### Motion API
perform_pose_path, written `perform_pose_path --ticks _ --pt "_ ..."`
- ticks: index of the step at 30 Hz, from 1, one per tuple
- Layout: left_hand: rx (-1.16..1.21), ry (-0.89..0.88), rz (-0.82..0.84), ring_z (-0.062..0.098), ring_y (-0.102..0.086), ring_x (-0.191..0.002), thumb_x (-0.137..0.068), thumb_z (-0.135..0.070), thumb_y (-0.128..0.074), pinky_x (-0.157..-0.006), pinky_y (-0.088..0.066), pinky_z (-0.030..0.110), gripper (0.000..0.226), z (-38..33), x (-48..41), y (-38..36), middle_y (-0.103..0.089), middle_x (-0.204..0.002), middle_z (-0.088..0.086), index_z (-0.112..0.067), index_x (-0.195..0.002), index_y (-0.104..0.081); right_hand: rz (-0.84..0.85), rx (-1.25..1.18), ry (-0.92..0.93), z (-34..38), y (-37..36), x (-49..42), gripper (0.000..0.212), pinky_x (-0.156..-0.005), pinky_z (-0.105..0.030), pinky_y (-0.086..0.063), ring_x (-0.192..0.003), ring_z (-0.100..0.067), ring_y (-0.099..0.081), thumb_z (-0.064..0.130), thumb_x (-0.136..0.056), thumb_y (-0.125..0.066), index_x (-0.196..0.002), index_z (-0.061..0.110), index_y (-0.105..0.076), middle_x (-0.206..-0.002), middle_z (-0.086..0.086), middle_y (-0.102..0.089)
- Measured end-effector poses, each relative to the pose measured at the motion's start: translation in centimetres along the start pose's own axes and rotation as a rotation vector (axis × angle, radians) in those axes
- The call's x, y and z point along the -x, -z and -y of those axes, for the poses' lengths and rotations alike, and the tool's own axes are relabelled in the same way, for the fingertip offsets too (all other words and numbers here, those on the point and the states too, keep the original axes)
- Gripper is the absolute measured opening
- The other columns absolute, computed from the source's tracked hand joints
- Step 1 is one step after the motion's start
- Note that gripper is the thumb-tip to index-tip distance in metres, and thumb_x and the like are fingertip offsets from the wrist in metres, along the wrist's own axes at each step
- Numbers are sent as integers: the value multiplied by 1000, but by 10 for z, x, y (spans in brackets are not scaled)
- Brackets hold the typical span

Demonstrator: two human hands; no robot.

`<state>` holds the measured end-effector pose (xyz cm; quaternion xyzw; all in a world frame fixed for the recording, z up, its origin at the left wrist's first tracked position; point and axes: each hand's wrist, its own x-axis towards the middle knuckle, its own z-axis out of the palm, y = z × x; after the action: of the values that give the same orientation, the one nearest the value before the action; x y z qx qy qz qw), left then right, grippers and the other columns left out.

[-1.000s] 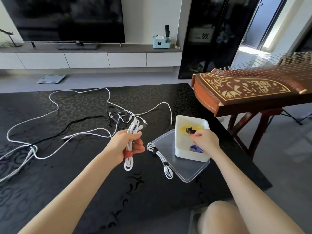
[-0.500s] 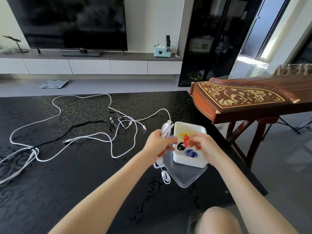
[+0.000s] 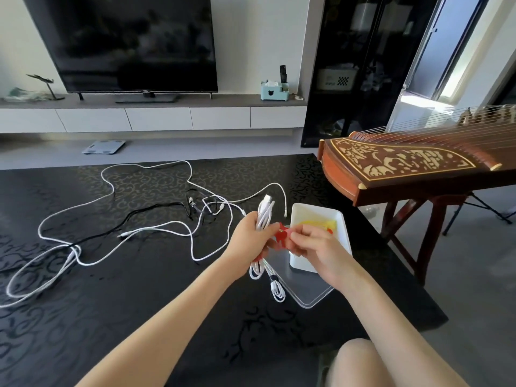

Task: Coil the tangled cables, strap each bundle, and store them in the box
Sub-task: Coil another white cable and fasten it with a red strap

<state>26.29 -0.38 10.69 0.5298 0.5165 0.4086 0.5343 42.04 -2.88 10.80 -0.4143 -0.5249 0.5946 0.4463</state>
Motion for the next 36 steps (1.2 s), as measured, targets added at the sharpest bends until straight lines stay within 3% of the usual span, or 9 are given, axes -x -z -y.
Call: perform_pose_path --ticks 4,8,13,16,20,24,29,33,36 --pt "-214 -158 -225 19 -48 -54 -84 -12 -63 -49 -39 31 21 -4 22 25 -53 -69 10 -12 -79 -43 81 -35 8 8 -37 6 20 -60 -12 -43 -61 -2 -57 7 -94 -48 -78 1 -57 -59 5 -59" --pt "38 -88 -336 15 -46 -42 -79 0 -60 -39 -35 25 19 -6 44 51 -61 -60 10 -12 -74 -46 -28 -111 178 13 -69 13 27 -78 -17 -47 -72 -1 -60 6 -92 -53 -69 14 -66 -58 6 -58" --pt "222 122 -111 8 -35 -37 -82 5 -55 -33 -21 16 40 -6 72 73 -60 -61 13 -15 -48 -61 -56 30 439 21 -102 27 11 -90 -14 -43 -105 -3 -62 26 -89 -58 -85 28 -68 -88 2 -74" --pt "189 199 76 11 -41 -47 -84 -5 -60 -36 -26 16 29 -6 89 85 -63 -65 9 -16 -58 -69 -47 -62 427 28 -111 29 11 -74 -31 -48 -71 -17 -65 21 -90 -56 -84 25 -65 -70 -1 -68" --pt "376 273 337 15 -49 -58 -73 -23 -64 -55 -32 23 16 -6 109 110 -54 -68 3 -10 -82 -62 -82 -135 343 36 -112 31 16 -44 -22 -27 -42 -9 -32 15 -93 -54 -85 22 -66 -54 4 -46" --pt "389 156 282 15 -50 -60 -81 -21 -66 -64 -29 30 25 -3 118 121 -49 -66 0 -3 -96 -57 -51 -26 298 37 -117 40 13 -44 -19 -28 -42 -9 -32 22 -88 -58 -83 24 -70 -52 3 -48" --pt "208 -15 118 12 -48 -49 -98 -18 -47 -54 -22 27 19 -8 123 112 -47 -58 -3 -10 -83 -57 84 42 288 32 -138 49 16 -44 -16 -34 -44 -9 -42 22 -85 -60 -88 28 -74 -56 -1 -58" --pt "55 -194 77 7 -36 -43 -99 -15 -46 -41 -22 17 26 -15 127 100 -48 -61 4 -8 -76 -55 8 115 326 25 -151 50 31 -46 -15 -37 -49 -8 -44 7 -90 -59 -87 34 -75 -56 2 -57" --pt "30 -273 72 0 -47 -45 -97 0 -40 -44 -30 9 21 -16 127 91 -53 -56 -7 -1 -83 -55 -79 121 381 24 -154 50 18 -45 -19 -37 -48 -11 -46 5 -88 -62 -87 22 -67 -54 -3 -58"
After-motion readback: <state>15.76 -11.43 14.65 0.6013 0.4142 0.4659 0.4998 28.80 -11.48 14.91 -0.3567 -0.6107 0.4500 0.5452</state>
